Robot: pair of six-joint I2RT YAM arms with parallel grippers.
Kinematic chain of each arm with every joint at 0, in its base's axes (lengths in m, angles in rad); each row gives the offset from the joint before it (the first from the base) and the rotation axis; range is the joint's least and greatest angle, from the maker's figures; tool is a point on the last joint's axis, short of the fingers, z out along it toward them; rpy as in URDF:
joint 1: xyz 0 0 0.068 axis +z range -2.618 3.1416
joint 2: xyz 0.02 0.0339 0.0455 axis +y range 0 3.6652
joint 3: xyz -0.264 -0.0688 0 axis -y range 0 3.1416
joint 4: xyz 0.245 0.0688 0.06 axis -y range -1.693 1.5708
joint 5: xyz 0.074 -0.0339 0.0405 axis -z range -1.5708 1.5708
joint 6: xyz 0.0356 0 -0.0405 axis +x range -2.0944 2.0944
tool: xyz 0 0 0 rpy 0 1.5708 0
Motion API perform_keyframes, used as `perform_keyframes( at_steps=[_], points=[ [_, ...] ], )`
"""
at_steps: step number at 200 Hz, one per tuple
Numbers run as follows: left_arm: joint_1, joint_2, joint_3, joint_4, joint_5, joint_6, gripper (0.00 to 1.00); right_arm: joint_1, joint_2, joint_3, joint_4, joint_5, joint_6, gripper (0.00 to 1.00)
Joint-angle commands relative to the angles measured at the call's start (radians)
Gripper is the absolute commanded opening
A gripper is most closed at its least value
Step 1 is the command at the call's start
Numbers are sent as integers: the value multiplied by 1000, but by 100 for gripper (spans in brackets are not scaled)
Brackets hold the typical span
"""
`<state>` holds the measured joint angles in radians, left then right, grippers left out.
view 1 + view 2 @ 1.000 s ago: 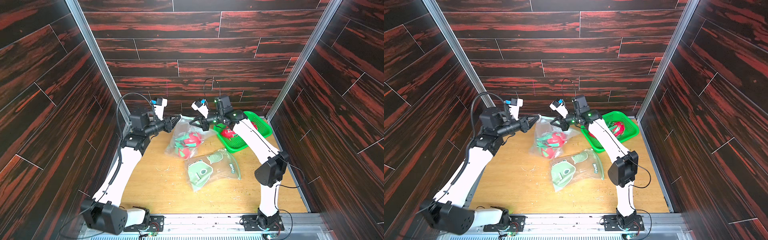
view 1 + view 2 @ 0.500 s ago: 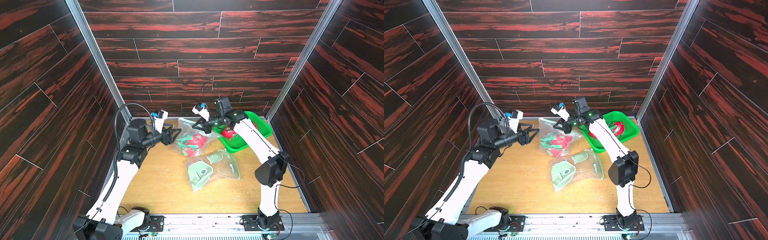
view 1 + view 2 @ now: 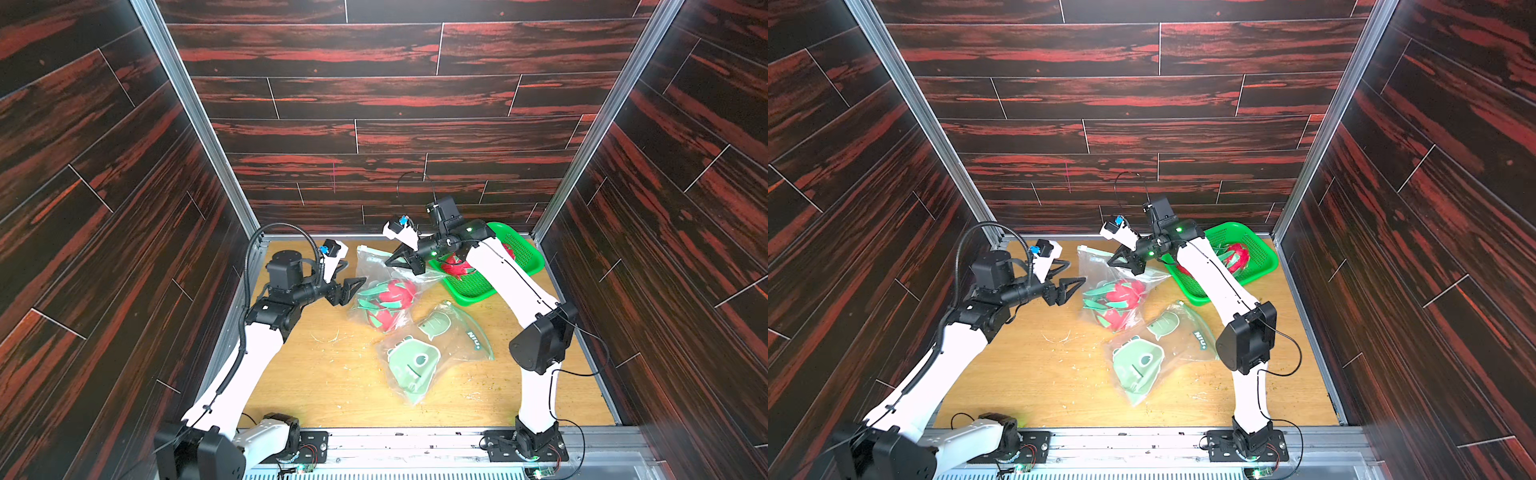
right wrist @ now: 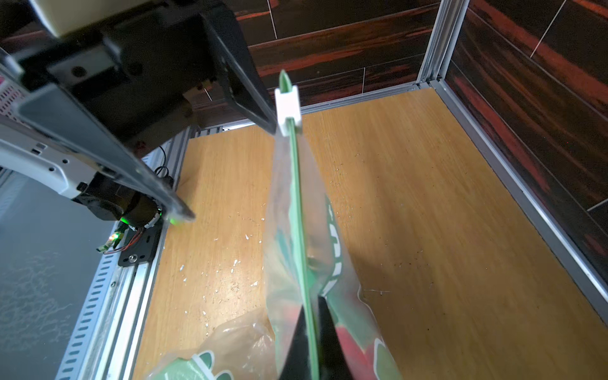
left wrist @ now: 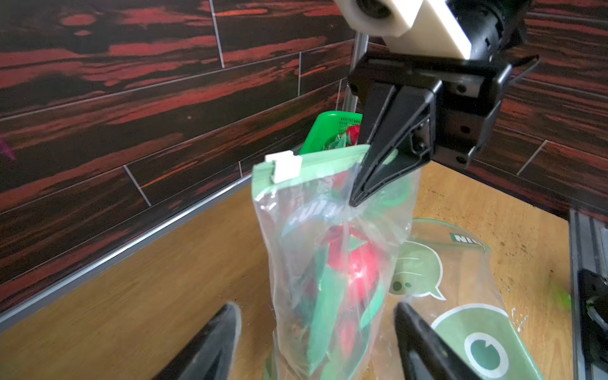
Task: Open the zip-top bag and take out the dragon fruit
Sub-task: Pick up the zipper food storage bag at the center of the board.
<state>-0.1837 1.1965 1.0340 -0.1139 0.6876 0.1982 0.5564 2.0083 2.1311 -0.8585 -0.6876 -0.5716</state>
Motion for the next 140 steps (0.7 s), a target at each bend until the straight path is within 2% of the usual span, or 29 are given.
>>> perform_keyframes(
  at_steps=[1, 25, 47, 80, 88, 100, 108, 140],
  points=[
    [0, 49, 83, -22, 101, 58, 75, 12, -62, -13, 66, -56, -83, 0],
    [-1, 102, 160, -116, 142, 97, 70, 14, -70, -38, 67, -45, -121, 0],
    [1, 129, 177, -107, 148, 103, 68, 14, -79, -56, 68, -38, -142, 0],
    [17, 129, 190, -113, 172, 124, 59, 15, -93, -69, 67, -29, -150, 0],
    [23, 126, 189, -110, 190, 129, 54, 15, -94, -71, 67, -25, -151, 0],
    [36, 122, 192, -129, 223, 157, 41, 15, -96, -70, 64, -21, -151, 0],
    [41, 120, 192, -128, 240, 158, 35, 15, -98, -70, 63, -20, -151, 0],
    [46, 133, 209, -140, 277, 164, 33, 15, -106, -75, 63, -24, -154, 0]
  ],
)
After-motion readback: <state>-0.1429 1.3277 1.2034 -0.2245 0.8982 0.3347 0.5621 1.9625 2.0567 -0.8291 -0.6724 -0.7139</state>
